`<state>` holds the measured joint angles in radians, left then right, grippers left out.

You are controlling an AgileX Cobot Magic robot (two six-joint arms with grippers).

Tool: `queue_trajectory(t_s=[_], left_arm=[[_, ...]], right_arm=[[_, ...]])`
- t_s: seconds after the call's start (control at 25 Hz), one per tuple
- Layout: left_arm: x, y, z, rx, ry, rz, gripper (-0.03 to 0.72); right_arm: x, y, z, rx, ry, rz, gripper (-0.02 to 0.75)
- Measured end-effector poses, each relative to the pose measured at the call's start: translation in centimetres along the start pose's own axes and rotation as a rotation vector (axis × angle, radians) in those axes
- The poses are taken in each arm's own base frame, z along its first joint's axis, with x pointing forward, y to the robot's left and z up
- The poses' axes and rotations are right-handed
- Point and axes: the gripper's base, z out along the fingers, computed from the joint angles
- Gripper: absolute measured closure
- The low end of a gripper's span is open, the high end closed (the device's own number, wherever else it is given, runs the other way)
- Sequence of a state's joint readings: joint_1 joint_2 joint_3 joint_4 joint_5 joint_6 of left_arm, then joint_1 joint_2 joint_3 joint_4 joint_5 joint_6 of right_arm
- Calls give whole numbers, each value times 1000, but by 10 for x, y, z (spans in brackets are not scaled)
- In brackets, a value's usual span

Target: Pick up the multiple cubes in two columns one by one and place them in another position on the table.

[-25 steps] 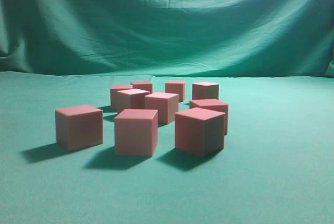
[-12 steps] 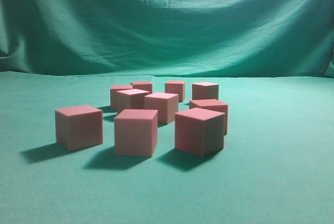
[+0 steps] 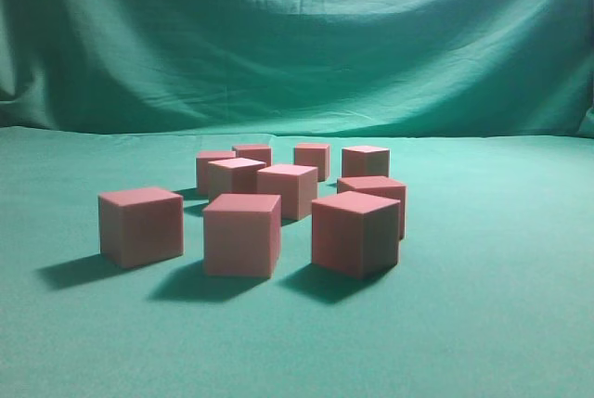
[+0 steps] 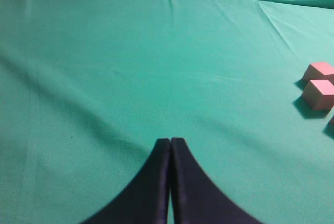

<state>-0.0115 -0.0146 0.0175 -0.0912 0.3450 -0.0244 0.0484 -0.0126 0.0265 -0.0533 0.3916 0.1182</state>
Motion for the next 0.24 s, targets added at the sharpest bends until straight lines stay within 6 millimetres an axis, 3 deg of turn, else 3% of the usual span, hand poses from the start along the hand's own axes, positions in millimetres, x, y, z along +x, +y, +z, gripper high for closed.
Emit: queue_trajectory(t_s=[0.24], left_arm=[[0, 0, 0, 0, 0, 0, 688]], right_arm=[[0, 0, 0, 0, 0, 0, 738]])
